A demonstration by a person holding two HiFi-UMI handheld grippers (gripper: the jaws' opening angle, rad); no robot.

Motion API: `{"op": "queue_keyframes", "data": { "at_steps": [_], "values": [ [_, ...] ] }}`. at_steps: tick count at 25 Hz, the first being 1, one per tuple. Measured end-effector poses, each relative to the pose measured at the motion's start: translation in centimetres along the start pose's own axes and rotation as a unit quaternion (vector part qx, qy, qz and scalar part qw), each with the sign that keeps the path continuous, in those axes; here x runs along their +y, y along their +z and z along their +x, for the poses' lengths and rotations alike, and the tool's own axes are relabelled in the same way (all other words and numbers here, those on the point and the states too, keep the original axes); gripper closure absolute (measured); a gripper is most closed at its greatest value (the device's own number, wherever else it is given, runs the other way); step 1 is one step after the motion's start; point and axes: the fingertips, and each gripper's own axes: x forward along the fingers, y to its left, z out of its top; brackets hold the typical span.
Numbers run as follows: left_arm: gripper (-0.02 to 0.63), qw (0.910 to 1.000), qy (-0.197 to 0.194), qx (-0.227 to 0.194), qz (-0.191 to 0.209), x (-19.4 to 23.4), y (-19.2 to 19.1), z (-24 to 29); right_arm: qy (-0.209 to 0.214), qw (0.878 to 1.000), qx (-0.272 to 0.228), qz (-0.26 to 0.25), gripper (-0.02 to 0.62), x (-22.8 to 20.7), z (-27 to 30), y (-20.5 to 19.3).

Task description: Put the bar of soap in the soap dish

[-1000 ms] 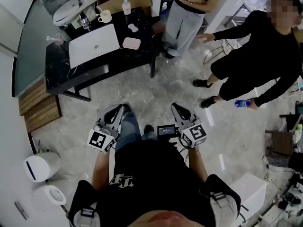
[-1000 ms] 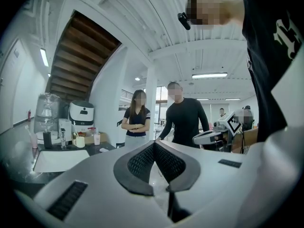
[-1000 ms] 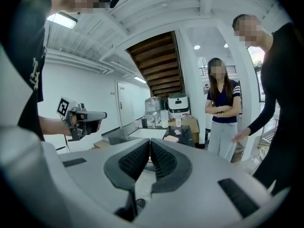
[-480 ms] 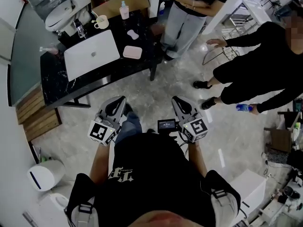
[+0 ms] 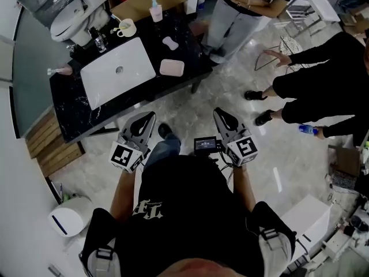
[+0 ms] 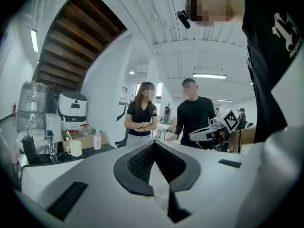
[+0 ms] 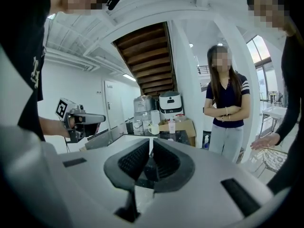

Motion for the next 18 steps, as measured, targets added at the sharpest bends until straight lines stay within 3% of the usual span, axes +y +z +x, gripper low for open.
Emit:
{"op": "queue_keyframes", "data": {
  "at_steps": [10,18],
  "values": [
    [0.598,0.9997,-0.025,0.006,0.000,4.8,0.4,0.9,-0.023,1.000,0.003,0.005,0.585,0.5,4.2,0.5],
    [0.598,0.9999,-0.011,-0.004,-0.007,6.6,0.6,2.2,-0.020,1.000,0.012,0.006,0.584,-1.1,7.2,1.0]
  ]
}}
